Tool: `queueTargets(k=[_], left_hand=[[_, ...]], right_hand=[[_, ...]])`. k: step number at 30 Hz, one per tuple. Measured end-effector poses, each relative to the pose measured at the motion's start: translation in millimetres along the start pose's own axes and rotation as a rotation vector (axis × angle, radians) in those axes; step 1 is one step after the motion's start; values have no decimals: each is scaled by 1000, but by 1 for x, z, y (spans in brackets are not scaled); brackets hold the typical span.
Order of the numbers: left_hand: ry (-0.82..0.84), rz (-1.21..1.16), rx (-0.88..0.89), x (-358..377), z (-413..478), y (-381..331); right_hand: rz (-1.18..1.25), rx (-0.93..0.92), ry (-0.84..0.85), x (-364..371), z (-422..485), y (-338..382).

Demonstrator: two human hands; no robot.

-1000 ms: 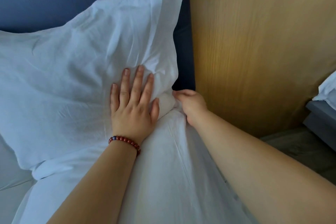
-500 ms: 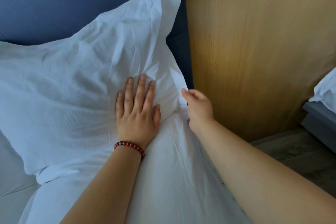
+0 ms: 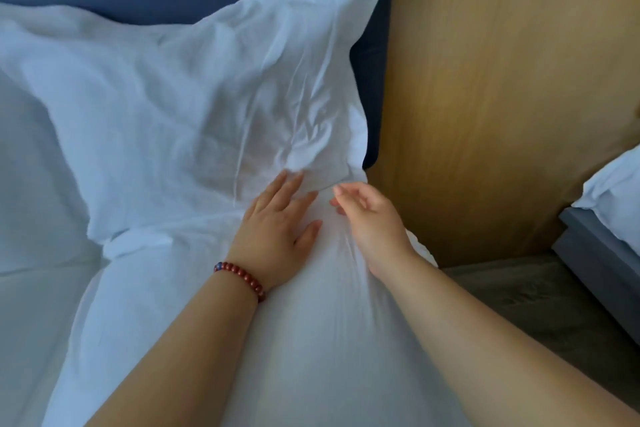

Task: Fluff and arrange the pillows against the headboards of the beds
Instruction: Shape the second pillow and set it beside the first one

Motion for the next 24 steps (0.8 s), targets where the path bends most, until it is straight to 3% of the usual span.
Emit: queueTargets(k=[3,13,18,24], left_hand=[[31,-62,-103,-13,-42,20],[8,43,-122,-54,-171,46],[-176,-35,-133,-47,-237,17],[-351,-163,-47,-26,-291,-21]], right_hand=[[-225,-81,101,26,-23,11],[-1022,-495,323,114,-121,34],[-1111,-590,337,115,-187,17],[-1233,-712,476,86,-236,-5]])
Point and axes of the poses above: each hand's wrist, its own z-axis towards the middle knuckle, its own x-axis out of the palm, y = z × x, the point moved 9 cm from there along z, towards the middle knuckle, and after that the axes turned 2 degrees about z, right-handed, at the moved point
